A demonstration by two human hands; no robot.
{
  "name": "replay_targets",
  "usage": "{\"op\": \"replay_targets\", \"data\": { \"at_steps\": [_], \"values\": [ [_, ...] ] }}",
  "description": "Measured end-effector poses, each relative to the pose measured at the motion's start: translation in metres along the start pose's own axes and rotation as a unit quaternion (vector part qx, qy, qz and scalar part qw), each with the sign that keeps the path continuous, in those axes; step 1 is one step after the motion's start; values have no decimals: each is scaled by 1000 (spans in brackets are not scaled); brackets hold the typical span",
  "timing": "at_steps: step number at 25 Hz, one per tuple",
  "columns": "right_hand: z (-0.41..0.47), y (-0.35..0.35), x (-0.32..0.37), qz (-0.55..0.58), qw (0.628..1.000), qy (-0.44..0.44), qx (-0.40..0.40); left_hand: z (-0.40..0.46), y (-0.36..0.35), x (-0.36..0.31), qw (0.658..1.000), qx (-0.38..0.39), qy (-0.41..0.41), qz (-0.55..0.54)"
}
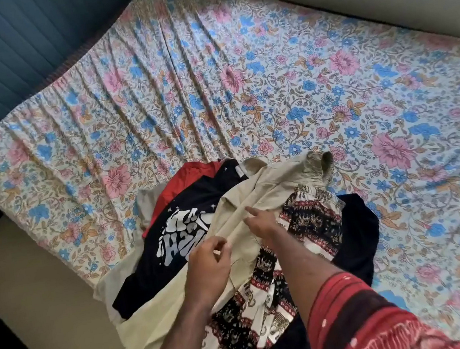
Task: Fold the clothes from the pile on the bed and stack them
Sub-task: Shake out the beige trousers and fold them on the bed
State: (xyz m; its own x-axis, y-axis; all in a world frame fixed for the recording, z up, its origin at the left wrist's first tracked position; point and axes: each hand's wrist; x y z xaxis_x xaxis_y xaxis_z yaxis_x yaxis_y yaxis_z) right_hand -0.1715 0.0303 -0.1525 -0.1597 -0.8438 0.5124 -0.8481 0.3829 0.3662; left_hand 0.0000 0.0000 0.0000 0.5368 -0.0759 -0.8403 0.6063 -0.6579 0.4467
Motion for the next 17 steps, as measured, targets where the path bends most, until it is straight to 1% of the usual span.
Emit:
{"op": "replay_targets", "data": {
  "at_steps": [1, 2, 4, 5, 7, 10, 12, 13, 14, 15, 16, 17],
  "values": [
    [-1, -4, 7, 44, 998, -21, -28, 3, 2, 3, 1000, -1, 11, -16],
    [-5, -4, 12, 110, 991, -60, -47, 6, 6, 4, 999, -5, 28, -21],
    [-10, 1, 9, 236, 961, -106, -99, 9, 12, 8, 999, 0, 45, -25],
    [-15, 6, 7, 290, 944, -114, -108, 11, 14, 9, 998, 8, 49, -27],
    [-21, 13, 2, 388, 910, -114, -89, 15, 19, 9, 998, 21, 57, -33],
    [-38, 15, -6, 500, 861, -94, -27, 13, 23, 7, 996, 47, 69, -24],
    [-66, 17, -2, 551, 833, -35, 38, 10, 25, 1, 996, 69, 62, 0],
    [-86, 17, 1, 557, 827, -1, 76, 9, 27, -2, 995, 76, 62, -4],
    [-109, 17, 0, 556, 822, 35, 122, 7, 29, -8, 994, 81, 67, -31],
    [-131, 16, -4, 533, 825, 70, 176, 6, 32, -14, 989, 84, 90, -83],
    [-154, 14, -11, 492, 830, 103, 240, 4, 33, -20, 976, 83, 127, -156],
    [-176, 11, -20, 426, 844, 129, 299, 2, 34, -26, 956, 79, 173, -225]
  ]
}}
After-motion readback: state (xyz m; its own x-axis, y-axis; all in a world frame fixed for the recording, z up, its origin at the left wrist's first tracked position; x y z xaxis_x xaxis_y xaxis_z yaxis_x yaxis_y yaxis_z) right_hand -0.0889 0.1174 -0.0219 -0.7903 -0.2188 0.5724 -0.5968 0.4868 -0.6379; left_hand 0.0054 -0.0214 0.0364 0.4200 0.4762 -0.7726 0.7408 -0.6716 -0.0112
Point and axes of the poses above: each hand's wrist, its own z-axis towards the middle knuckle, its own y-axis out of the back of the hand, x = y × z, and after that the axes turned 14 degrees about -z, right-handed
